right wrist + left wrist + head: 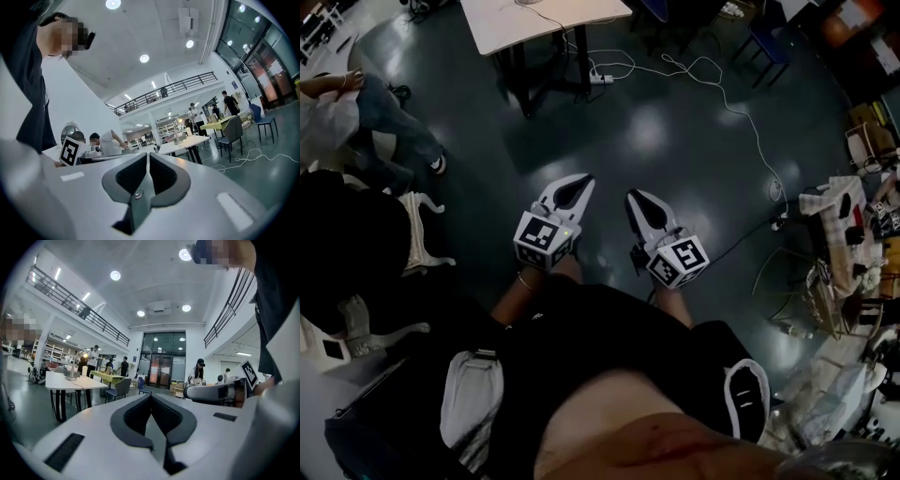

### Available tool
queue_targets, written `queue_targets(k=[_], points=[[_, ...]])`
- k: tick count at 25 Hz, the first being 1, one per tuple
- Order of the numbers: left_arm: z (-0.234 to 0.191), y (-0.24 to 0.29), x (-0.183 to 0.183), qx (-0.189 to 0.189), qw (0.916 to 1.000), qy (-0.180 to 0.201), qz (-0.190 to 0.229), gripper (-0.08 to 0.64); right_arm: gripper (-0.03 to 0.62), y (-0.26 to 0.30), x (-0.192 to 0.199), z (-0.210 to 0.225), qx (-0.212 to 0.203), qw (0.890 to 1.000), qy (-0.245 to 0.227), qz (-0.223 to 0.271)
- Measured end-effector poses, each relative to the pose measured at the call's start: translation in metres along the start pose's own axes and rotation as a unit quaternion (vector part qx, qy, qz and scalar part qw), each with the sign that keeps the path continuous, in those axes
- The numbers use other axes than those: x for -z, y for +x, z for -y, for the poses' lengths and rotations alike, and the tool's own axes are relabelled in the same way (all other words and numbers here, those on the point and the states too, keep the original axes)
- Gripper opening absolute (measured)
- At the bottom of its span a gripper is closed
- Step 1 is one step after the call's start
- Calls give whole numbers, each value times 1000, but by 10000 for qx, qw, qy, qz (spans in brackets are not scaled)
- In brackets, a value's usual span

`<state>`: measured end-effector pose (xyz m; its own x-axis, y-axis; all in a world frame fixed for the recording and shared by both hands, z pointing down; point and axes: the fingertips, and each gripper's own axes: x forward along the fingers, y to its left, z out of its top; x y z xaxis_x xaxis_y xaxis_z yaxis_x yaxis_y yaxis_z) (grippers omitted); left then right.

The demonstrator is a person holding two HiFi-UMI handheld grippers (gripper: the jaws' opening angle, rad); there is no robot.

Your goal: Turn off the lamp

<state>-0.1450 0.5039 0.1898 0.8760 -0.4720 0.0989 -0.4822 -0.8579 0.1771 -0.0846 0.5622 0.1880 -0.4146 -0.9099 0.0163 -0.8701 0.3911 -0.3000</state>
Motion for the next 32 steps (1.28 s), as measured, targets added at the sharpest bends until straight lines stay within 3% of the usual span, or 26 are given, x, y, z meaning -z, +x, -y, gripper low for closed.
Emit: queue_targets(k=[10,18,23,32], points=[[-86,18,-22,-342,9990,-290,32,6,-5,96,-13,19,-354,9991,32,-243],[-166,19,-44,-628,9963,-480,348,6,-5,171,-26,11,-578,9978,-56,-317],[-185,31,-49,-394,9978,-365,395,6,-5,194,-29,17,-501,9983,-45,-311],[-199,43,-53,-435,9972,-477,382,6,-5,205,-32,28,-386,9987,-47,-338]])
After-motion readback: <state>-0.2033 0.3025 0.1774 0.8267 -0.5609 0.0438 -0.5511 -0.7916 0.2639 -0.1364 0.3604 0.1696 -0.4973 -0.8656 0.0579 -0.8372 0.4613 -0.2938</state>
